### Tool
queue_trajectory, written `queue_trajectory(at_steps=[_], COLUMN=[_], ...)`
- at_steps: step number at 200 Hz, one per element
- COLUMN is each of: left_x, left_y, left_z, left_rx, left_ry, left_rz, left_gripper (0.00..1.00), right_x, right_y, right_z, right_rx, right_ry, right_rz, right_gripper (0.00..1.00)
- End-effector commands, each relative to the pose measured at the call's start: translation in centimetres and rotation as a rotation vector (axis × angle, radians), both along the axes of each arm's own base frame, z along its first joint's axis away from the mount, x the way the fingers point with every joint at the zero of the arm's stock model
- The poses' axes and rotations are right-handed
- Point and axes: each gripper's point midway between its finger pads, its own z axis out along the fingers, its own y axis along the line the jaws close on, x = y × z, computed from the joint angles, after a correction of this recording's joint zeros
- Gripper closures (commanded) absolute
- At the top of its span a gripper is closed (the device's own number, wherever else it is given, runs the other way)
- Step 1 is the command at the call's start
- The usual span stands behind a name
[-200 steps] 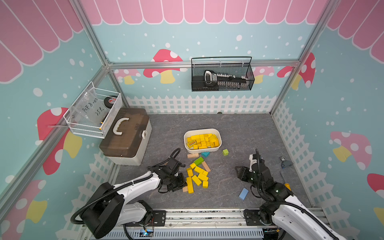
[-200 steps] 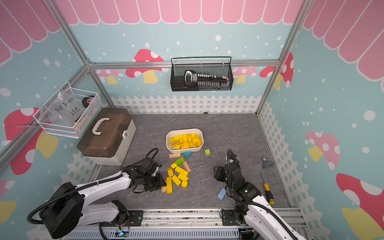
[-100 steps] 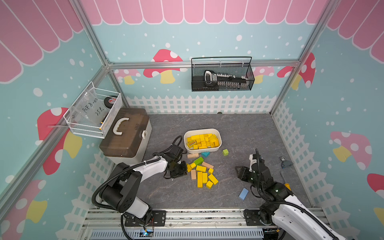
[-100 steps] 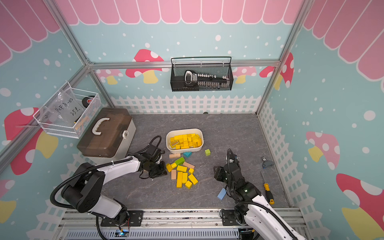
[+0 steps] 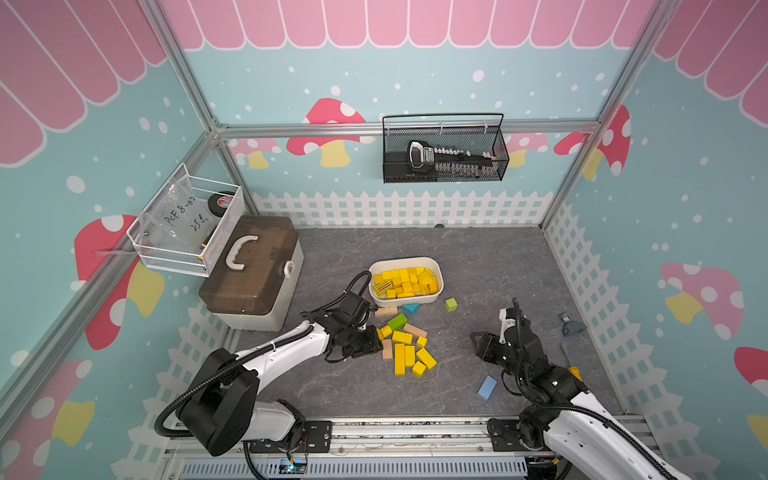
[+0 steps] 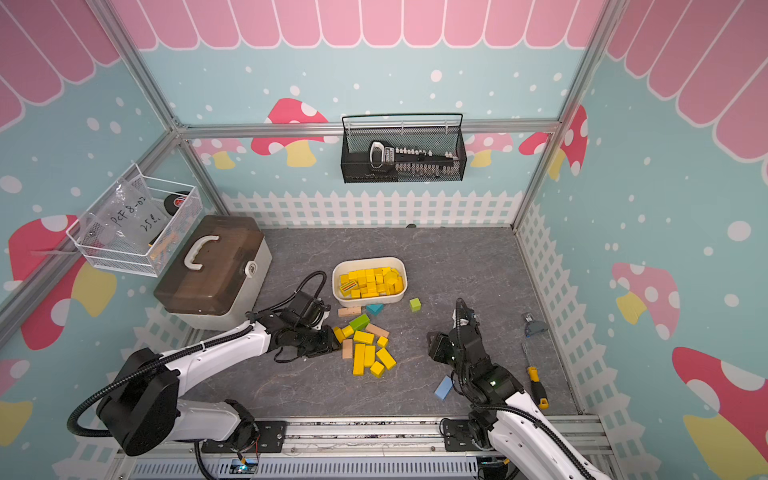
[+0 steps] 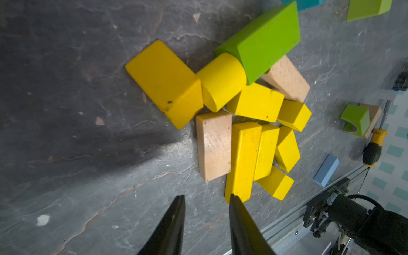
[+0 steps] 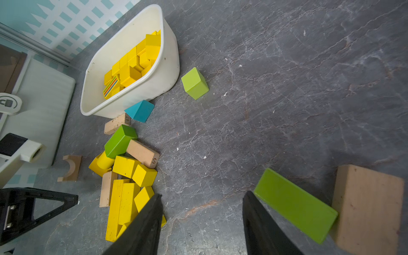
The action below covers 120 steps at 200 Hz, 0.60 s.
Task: Pick out the yellow building blocks
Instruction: Move the building block to the center of the board, then pick up the building block from the center of the board.
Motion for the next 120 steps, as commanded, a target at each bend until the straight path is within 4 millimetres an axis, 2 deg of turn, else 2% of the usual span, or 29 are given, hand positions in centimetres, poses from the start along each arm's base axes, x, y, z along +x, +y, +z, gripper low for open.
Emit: queue_trajectory(at_steps=[1, 39, 69, 120], left_x=[1.5, 4.7, 6.5, 7.8], left_y=[0.3, 1.6, 1.5, 2.7], left_z=[0.3, -0.2, -0.5, -0.6], left_rx=[0.053, 0.177, 0.240, 0.342], left_ry=[-0.041, -0.037, -0.015, -0.009], left_rz=[0.013, 0.122, 0.145, 0.201], left_gripper=[0.59, 0.58, 0.58, 0.58], right_x=[0.0, -0.1, -0.2, -0.2], right_y=[-0.3, -0.3, -0.4, -0.5], right_z=[-0.4, -0.4, -0.4, -0.3], right_rx=[0.002, 0.002, 0.003, 0.005], right_ry=[0.002, 0.003, -0.001, -0.008], right_rz=[-0.011, -0.010, -0.013, -0.018], right_gripper=[0.42, 0.42, 0.42, 0.42])
